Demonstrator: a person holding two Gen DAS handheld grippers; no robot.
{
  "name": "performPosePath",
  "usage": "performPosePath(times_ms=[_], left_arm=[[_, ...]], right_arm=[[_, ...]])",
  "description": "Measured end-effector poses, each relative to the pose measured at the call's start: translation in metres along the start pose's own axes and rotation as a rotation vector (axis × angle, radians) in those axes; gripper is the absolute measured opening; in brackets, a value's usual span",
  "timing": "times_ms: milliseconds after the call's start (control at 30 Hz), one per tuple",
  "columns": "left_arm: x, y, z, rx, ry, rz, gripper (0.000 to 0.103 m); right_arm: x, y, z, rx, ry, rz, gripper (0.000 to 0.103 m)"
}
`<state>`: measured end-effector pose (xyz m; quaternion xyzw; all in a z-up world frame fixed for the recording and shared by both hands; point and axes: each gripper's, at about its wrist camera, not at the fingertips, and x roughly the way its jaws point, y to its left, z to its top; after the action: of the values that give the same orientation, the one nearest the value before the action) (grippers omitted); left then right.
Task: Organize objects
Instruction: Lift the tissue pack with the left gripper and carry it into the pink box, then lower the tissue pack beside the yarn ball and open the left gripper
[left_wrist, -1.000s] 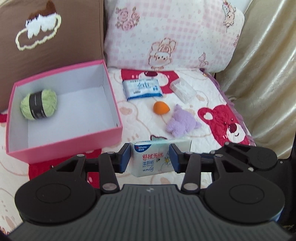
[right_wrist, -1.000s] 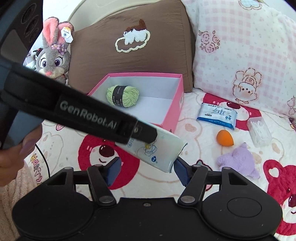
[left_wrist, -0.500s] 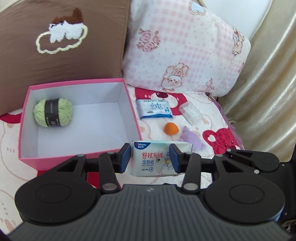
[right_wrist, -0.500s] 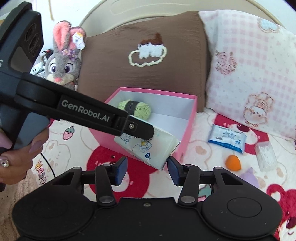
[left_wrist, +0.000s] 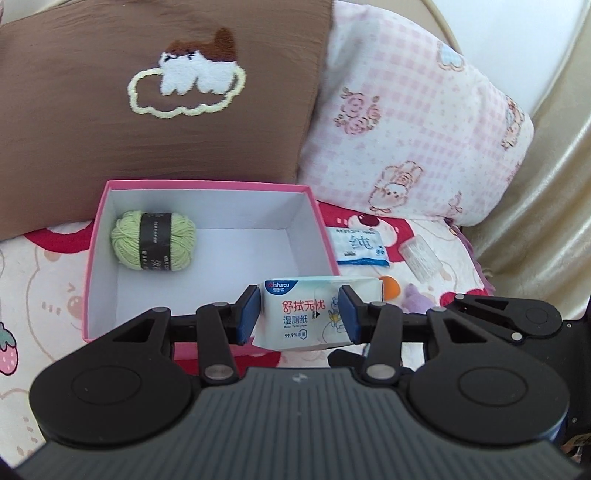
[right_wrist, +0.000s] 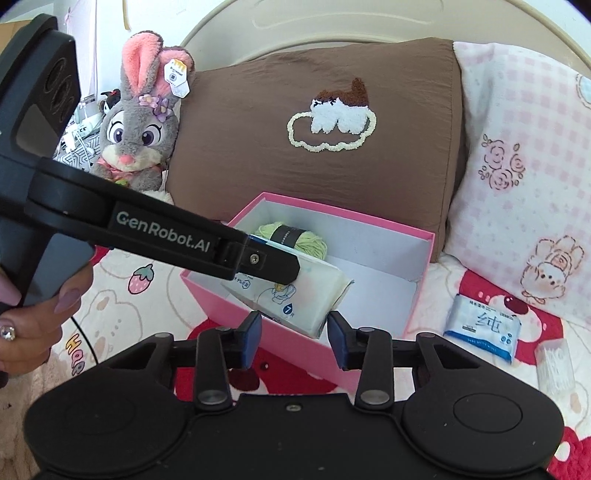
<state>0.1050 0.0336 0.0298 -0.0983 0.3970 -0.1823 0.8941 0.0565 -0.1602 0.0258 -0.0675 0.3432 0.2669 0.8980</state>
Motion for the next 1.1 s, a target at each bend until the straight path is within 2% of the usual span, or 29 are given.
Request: performPosePath(times_ms=[200, 533, 867, 1100], left_arm=[[0.022, 0.027, 0.010, -0.055, 0.001, 0.018, 0.044], [0.090, 0.066, 0.013, -0.133, 0.022, 0.033, 0.044], [0.141, 0.097, 0.004, -0.202, 0.022, 0.041, 0.041], [0.160, 0.096, 0.002, -0.183, 0.025, 0.065, 0.041]], right_arm=[[0.037, -0.003, 0.016, 0.004, 0.027, -0.006, 0.039], [0.115, -0.015, 0.029, 0.023, 0.159, -0.040, 0.039], [0.179, -0.022, 0.028, -0.060, 0.282, -0.063, 0.039], [0.208, -0.042, 0.025, 0.056, 0.352, -0.044, 0.039]])
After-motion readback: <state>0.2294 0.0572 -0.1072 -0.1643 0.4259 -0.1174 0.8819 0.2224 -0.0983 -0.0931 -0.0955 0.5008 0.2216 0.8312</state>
